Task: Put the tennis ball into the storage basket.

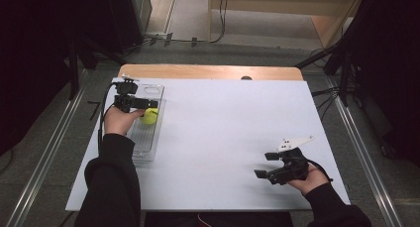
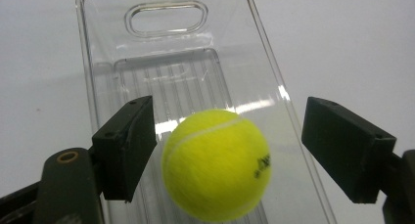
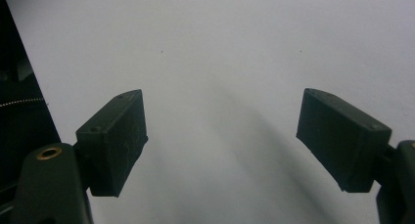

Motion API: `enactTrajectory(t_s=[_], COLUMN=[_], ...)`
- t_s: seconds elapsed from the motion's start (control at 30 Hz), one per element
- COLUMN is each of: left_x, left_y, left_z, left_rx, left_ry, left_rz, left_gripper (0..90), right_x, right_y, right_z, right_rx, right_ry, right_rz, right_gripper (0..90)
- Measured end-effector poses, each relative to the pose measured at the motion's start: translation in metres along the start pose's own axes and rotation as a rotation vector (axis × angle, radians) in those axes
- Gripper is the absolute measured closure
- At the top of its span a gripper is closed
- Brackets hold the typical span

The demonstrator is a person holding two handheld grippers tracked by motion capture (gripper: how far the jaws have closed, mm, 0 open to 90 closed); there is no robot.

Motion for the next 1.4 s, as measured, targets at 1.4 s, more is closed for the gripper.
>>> enactTrajectory(t_s=[1.4], left_x=[-0.074], left_y=[-0.027], left_z=[-0.024], left_rx=[-0.011], left_ry=[0.109], left_rz=[0.199], left_gripper=[18.2], right_x=[0.0], right_y=[-0.002], right_z=[0.001], right_rx=[-0.001], right_ry=[0.005], right_rz=[0.004], right_gripper=[16.8])
Point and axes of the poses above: each handheld gripper's, and its own axes: y roughly forward along the jaws, z roughly out of its underside, x roughly to its left, the point moved 9 cm from there along y, roughly forward along the jaws, and after that the axes turned 2 degrees about z, right-handed, at the moved point
